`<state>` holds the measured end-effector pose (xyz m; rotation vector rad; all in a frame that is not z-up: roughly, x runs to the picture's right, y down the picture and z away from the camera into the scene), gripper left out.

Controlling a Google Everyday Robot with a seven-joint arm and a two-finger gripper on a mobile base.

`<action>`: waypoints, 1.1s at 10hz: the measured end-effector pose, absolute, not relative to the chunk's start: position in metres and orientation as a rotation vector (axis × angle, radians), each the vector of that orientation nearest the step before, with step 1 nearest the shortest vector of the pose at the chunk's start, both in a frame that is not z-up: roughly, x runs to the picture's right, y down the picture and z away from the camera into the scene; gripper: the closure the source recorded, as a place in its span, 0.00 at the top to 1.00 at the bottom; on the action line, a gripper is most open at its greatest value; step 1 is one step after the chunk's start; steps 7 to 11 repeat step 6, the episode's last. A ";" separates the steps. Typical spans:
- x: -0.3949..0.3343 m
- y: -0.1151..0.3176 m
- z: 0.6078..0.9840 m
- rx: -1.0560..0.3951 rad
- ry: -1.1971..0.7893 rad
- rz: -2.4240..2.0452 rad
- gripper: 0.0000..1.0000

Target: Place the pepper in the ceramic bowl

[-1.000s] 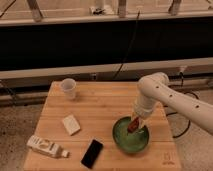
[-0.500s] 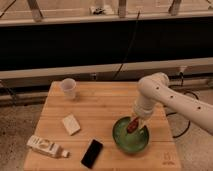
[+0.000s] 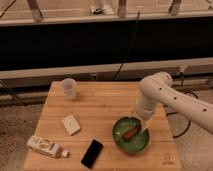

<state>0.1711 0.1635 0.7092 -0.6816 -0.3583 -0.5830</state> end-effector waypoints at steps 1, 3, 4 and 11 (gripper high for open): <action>0.175 0.156 0.701 -0.658 -0.349 -0.575 0.80; 0.180 0.146 0.688 -0.629 -0.341 -0.568 0.79; 0.180 0.143 0.686 -0.627 -0.345 -0.568 0.73; 0.171 0.152 0.689 -0.646 -0.345 -0.581 0.76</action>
